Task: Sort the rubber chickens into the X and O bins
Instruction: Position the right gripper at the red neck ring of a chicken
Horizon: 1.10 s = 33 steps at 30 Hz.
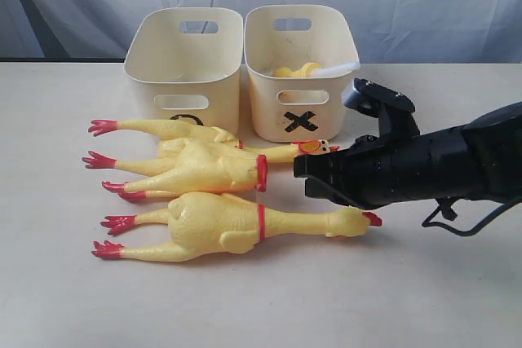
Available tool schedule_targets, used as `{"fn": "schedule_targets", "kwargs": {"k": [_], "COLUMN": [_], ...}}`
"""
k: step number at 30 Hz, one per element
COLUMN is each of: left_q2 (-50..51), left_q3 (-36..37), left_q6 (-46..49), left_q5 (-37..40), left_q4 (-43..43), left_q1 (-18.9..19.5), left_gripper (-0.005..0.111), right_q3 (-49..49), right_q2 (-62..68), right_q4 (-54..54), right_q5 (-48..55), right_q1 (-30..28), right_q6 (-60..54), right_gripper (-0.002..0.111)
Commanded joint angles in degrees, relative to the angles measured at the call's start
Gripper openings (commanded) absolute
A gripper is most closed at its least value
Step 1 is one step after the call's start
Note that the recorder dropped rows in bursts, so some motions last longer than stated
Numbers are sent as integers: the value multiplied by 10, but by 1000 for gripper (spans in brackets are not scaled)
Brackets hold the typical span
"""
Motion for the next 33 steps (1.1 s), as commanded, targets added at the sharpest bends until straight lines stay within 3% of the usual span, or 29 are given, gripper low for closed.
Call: {"fn": "schedule_targets", "kwargs": {"k": [1, 14, 20, 22, 27, 33], "left_q2": [-3, -3, -3, -3, -3, -3], "left_q3": [1, 1, 1, 1, 1, 1], "left_q6": [-2, -2, -2, -2, -2, -2], "left_q5": [-7, -7, -7, -7, -7, -7], "left_q4": [-2, -2, -2, -2, -2, -2], "left_q1": [1, 1, 1, 1, 1, 1], "left_gripper": [0, 0, 0, 0, 0, 0], "right_q3": [-19, -39, -39, -39, -43, -80], "right_q2": [12, 37, 37, 37, 38, 57], "right_q4": [23, 61, 102, 114, 127, 126], "right_q5": [16, 123, 85, 77, 58, 56], "right_q1": [-4, -4, -4, -4, -4, -4], "right_q6": [-6, -51, -49, -49, -51, -50], "right_gripper": [-1, -1, 1, 9, 48, 53]}}
